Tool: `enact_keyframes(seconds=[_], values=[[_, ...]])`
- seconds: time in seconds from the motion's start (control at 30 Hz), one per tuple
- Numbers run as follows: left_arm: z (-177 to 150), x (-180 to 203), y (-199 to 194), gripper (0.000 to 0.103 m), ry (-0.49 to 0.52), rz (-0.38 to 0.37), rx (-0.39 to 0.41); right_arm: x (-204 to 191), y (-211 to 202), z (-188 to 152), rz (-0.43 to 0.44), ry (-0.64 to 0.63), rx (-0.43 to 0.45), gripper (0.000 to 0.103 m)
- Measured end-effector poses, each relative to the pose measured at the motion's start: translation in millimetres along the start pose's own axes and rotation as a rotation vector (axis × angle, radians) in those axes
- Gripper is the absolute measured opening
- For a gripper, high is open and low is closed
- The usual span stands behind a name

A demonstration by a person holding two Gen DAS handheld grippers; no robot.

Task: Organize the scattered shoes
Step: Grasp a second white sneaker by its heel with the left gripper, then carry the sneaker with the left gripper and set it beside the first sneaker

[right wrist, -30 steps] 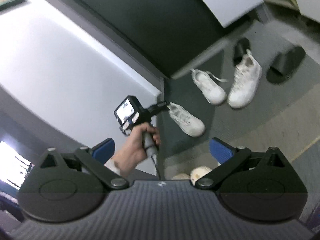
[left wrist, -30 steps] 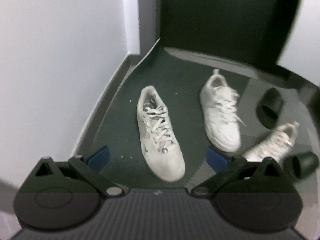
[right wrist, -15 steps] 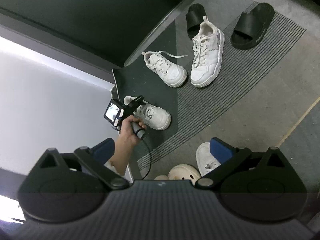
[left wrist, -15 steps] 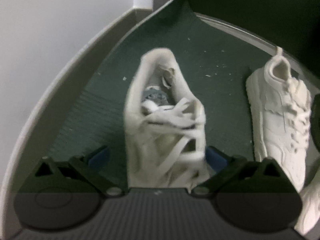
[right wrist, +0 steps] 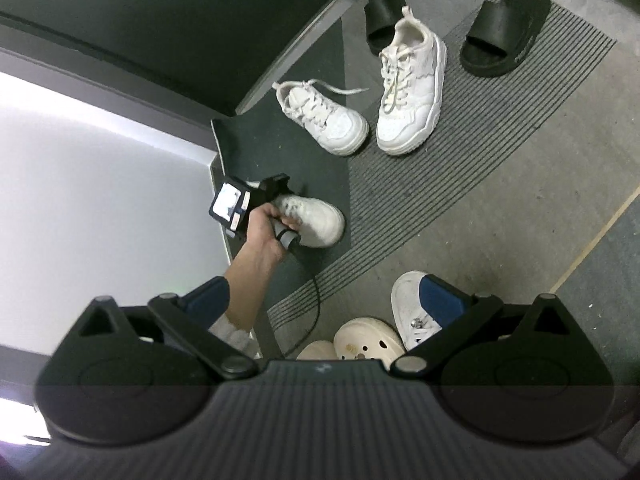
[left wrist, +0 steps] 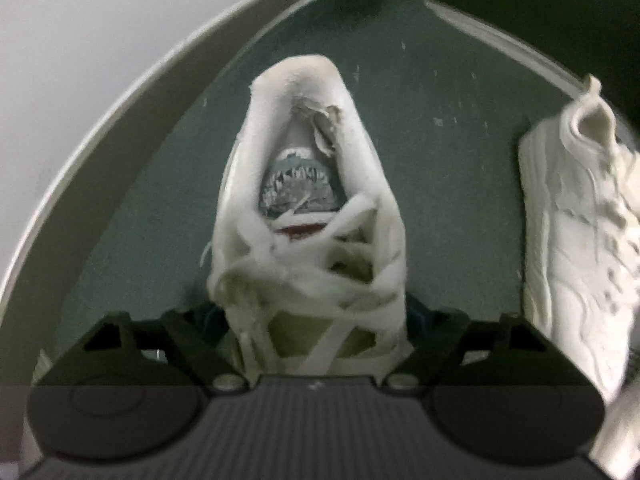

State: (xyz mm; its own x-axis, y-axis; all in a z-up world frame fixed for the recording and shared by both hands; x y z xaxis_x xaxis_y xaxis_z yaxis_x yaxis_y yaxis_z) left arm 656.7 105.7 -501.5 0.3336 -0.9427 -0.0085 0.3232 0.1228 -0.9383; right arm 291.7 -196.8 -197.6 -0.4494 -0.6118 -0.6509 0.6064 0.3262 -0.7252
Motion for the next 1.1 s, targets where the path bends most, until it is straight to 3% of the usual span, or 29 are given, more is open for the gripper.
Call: enact_keyframes(seconds=[0.33,0.57,0.63,0.8,0.9,1.1], values=[[-92.0,44.6,-78.1,0.084,0.085,-0.136,-0.120,5.5,-64.4,-20.5,0.060,-0.015,0.075,0.103],[-165.9,103.6,-137.2,0.084,0.214,-0.219,-0.116,22.7,-114.7,-34.6,0.074,-0.007,0.137,0.103],[-203.0,116.0,-158.2,0.084,0.261,-0.251,-0.104,28.6,-127.1,-36.8,0.077,0.002,0.155,0.103],[-275.1,142.2,-175.9,0.084,0.391,-0.260,-0.143,42.0,-151.6,-39.3,0.083,0.010,0.188,0.103],[-321.1,160.2,-178.8,0.084,0.519,-0.259,-0.148,52.1,-161.0,-37.6,0.091,0.031,0.202,0.103],[-387.5,189.7,-162.6,0.086,0.710,-0.239,-0.123,69.1,-175.8,-25.6,0.079,0.062,0.245,0.103]])
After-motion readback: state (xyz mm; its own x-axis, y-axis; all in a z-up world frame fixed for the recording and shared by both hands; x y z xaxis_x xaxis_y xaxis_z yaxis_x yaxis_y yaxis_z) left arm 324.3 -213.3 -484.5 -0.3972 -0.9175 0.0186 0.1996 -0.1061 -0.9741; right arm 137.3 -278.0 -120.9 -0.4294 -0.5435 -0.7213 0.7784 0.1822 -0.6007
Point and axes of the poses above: each gripper's, at about its wrist camera, not at the fingertips, and y roughly the way its jaws point, x to its right, z to its top, the point moved 8 cm from there along y, roughly the way its jaws point, and after that the axes turned 1 degree about z, right-handed, at the moved point
